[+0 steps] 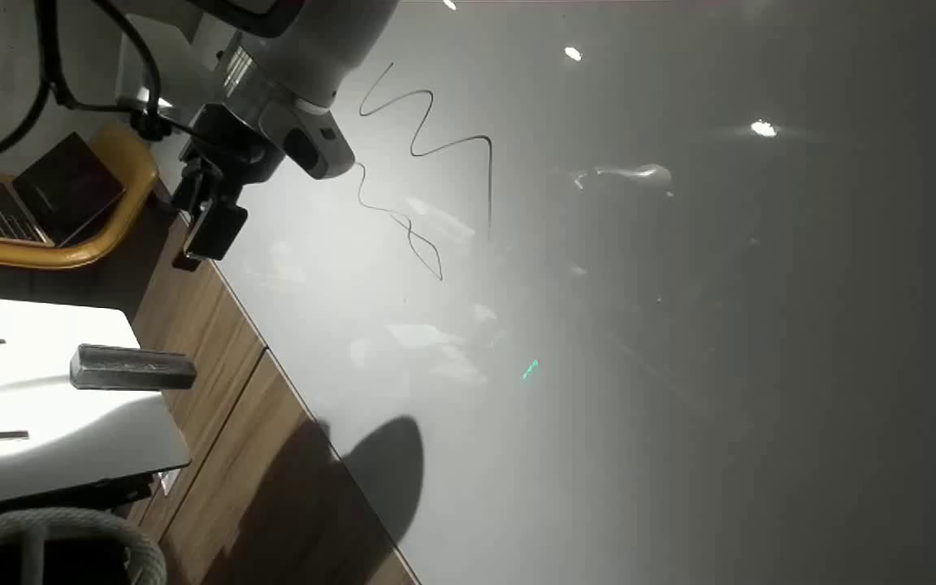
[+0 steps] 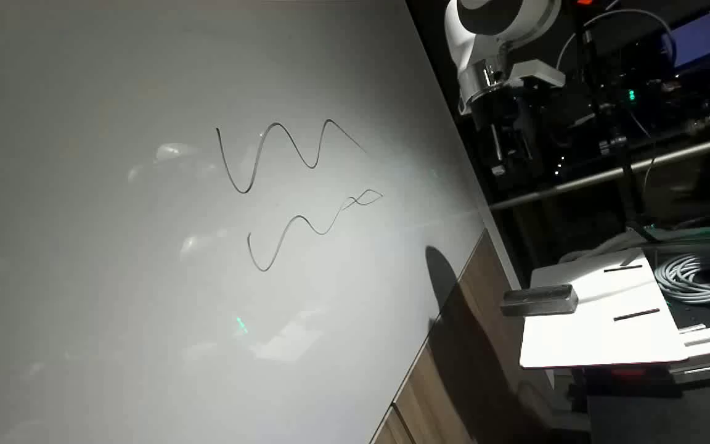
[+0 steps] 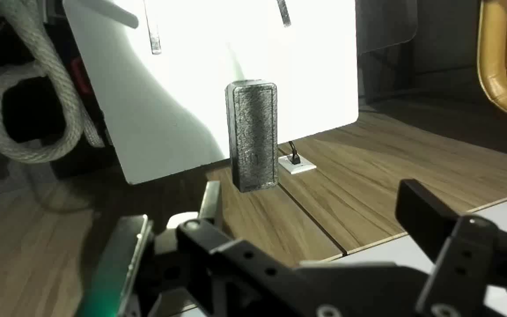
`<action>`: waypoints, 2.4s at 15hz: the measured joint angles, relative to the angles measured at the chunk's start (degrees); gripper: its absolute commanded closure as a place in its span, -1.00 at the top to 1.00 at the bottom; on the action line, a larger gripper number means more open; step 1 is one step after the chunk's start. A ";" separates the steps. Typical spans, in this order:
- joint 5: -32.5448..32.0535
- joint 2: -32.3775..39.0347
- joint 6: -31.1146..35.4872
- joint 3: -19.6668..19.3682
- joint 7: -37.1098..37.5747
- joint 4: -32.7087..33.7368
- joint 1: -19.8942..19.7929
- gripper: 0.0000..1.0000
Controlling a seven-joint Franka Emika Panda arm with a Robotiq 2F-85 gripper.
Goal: Use the eraser to erase the board
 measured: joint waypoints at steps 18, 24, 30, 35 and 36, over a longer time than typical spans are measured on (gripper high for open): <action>-2.07 7.48 11.69 14.01 15.86 -1.72 0.05 1.00; -2.01 15.16 12.28 15.78 18.61 -1.98 0.62 1.00; -3.46 20.37 13.36 15.04 11.80 -2.06 1.10 1.00; -10.56 25.88 17.98 15.13 9.76 -2.50 1.87 1.00; -11.96 26.94 19.20 15.13 9.76 -2.54 1.87 1.00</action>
